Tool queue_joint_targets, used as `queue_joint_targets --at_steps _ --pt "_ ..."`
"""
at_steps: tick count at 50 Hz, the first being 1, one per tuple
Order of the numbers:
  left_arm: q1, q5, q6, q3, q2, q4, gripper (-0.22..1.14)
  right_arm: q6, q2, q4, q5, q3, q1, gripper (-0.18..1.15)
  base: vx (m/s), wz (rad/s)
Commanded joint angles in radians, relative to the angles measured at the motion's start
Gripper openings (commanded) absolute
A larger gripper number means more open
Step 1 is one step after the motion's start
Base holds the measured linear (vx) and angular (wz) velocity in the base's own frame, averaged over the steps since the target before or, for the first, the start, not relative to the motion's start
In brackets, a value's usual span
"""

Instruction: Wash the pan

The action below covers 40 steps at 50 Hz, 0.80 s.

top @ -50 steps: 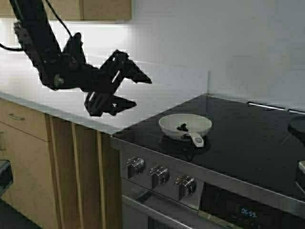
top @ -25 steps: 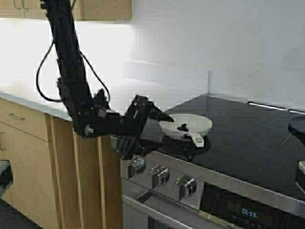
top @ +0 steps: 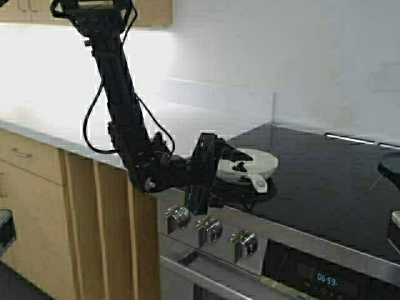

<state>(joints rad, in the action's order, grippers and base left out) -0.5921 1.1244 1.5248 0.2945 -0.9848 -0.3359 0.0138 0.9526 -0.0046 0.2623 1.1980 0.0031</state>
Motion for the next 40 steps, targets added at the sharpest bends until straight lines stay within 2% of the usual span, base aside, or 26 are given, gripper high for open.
queue_joint_targets --at_steps 1,40 --pt "-0.008 -0.025 0.009 -0.044 0.015 0.008 1.0 0.002 -0.008 0.0 0.005 -0.011 0.0 0.06 0.0 0.0" --pt "-0.048 -0.178 0.066 -0.293 -0.1 0.052 1.0 0.005 -0.011 0.0 0.005 -0.009 0.002 0.06 0.0 0.0"
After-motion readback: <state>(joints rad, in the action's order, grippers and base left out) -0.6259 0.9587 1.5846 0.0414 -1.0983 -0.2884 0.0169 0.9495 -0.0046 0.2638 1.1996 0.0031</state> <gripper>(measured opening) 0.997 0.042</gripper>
